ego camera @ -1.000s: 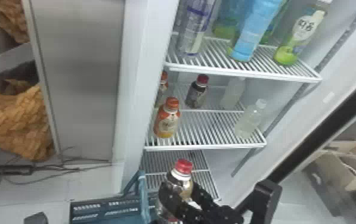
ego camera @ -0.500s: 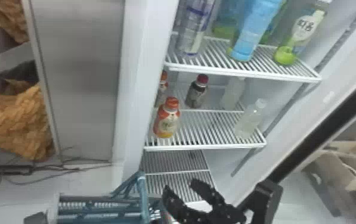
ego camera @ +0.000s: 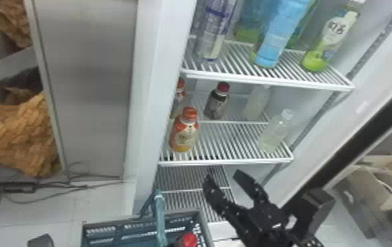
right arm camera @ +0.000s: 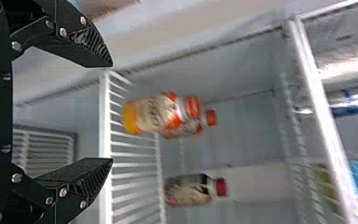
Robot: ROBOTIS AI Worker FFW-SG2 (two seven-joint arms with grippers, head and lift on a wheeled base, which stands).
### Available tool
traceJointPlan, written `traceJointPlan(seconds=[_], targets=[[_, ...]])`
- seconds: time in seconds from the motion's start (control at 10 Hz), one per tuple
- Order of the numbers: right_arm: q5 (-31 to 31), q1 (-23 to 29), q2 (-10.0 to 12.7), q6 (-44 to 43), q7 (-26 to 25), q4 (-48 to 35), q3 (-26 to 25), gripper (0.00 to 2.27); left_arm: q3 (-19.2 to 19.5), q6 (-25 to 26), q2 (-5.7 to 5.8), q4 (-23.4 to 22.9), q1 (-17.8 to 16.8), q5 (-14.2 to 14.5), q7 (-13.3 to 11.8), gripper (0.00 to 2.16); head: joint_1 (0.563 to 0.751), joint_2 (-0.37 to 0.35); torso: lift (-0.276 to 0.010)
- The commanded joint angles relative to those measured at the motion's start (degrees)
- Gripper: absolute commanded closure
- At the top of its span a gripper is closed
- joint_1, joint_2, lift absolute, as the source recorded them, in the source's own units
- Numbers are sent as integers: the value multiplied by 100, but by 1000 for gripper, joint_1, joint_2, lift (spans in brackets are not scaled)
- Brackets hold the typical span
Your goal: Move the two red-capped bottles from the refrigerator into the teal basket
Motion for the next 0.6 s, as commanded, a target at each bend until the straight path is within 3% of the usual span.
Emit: traceJointPlan(seconds=[0.0, 0.5], targets=[[126, -238, 77, -428, 0, 292, -137, 331, 0, 0, 0, 0, 0, 17, 0, 1153, 695, -350, -228], [355, -983, 95, -1132, 0, 1108, -308, 325, 11, 14, 0, 0, 14, 28, 0, 1153, 695, -350, -228]])
